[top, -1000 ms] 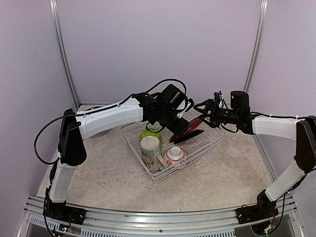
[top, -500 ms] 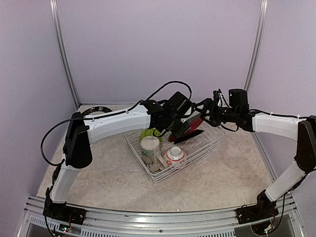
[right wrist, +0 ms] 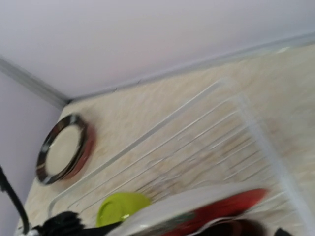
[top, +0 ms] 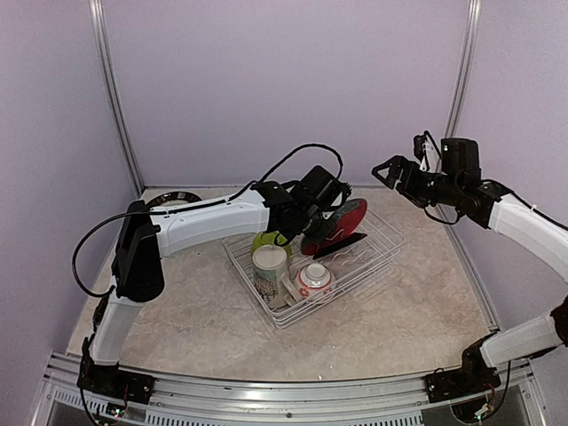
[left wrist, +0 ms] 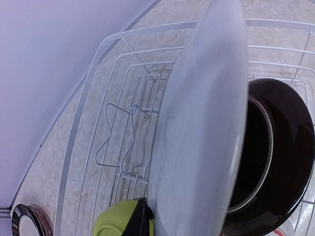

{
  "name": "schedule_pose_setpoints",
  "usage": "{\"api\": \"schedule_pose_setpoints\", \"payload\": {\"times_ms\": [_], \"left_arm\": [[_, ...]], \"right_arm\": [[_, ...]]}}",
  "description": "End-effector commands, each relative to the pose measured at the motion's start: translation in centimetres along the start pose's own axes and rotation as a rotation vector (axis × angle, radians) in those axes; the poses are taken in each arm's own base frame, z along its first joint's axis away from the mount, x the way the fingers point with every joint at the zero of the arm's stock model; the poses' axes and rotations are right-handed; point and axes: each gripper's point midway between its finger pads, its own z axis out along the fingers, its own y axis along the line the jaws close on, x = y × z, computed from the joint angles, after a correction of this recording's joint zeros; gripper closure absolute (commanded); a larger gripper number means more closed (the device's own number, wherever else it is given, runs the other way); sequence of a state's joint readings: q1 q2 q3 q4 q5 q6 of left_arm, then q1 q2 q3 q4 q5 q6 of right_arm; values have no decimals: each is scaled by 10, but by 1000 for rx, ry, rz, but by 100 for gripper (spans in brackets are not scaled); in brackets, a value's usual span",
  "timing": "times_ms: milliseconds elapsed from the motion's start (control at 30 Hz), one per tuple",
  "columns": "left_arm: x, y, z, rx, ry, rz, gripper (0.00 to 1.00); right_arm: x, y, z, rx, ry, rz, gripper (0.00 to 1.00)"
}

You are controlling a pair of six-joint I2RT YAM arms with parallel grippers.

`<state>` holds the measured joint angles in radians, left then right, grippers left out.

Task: Unload the mixed dishes from the dish rack
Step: Grab the plate from the dish rack.

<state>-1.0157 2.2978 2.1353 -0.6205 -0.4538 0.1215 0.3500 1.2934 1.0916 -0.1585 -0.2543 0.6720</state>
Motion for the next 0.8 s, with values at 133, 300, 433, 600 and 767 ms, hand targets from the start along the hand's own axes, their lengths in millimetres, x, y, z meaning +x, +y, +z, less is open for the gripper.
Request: {"api": "schedule_pose_setpoints", "payload": {"times_ms": [133,300,433,600,767], "left_arm": [[-26,-25,-24,163,-99,-45,100],[-40,-15,-36,129,-143,-44,100],[-56,-6,-52,56,-187,-18,100],[-75,7,-74,-58,-242,23,100],[-81,22,-81,-157,-254,39,100]], "right_arm": [[-11,-51,-48,251,-57,-70,0],[-7,-60,-56,292,-53,-82,0],[-4,-63,-55,298,-45,-85,0],[-4,-65,-51,301,-41,-87,0],[-3,-66,-47,298,-33,-88,0]]}}
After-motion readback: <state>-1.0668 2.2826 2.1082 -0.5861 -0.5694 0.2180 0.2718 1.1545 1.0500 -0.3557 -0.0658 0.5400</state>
